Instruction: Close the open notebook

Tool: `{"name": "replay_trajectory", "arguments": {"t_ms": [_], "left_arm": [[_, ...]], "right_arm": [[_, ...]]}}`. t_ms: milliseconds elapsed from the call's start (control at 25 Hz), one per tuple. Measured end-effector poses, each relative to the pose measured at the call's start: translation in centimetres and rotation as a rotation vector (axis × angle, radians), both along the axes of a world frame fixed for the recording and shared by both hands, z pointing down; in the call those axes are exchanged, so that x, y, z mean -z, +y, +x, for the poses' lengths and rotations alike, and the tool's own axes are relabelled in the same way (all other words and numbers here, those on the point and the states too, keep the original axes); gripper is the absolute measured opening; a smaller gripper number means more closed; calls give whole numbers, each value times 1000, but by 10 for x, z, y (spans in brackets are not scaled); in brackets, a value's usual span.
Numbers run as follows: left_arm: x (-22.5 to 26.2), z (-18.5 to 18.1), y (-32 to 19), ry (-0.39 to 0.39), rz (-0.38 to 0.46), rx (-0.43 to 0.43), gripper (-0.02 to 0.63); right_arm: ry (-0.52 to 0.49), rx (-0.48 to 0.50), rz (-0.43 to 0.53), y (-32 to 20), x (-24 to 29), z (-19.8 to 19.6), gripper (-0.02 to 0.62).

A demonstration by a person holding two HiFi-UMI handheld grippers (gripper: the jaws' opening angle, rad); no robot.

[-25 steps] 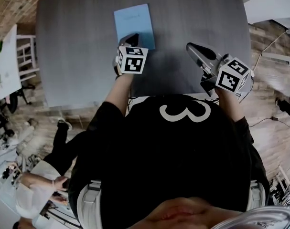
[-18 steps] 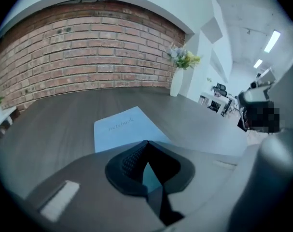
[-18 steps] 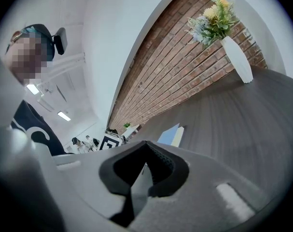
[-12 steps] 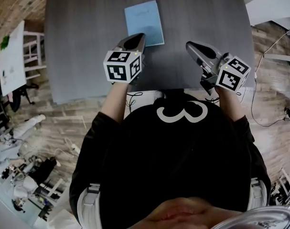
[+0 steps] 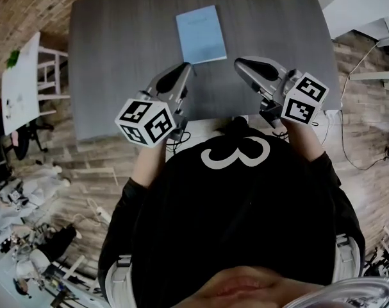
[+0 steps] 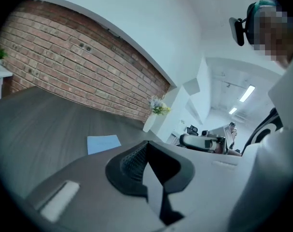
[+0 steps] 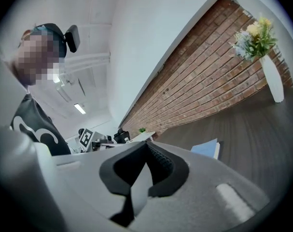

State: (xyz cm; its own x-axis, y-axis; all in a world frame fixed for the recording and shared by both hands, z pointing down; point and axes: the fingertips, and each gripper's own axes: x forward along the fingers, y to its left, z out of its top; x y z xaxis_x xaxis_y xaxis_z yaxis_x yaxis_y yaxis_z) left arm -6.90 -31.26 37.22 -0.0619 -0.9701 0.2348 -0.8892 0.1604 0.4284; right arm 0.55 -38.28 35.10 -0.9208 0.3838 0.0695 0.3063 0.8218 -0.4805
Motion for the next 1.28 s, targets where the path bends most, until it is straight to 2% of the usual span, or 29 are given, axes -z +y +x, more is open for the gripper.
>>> {"name": "replay_trajectory", "arguments": {"t_ms": [200,400,1280], "left_arm": [[11,19,16,-10,47,-35,15],[18,32,21,-40,63,-75,15],[22,56,39,-73,67,-127,15]], "right_arm": [[-5,-12,3,19,-3,5,0],[0,-35,75,31,-3,8,0],[-15,-67,78,60,2,24,0]]}}
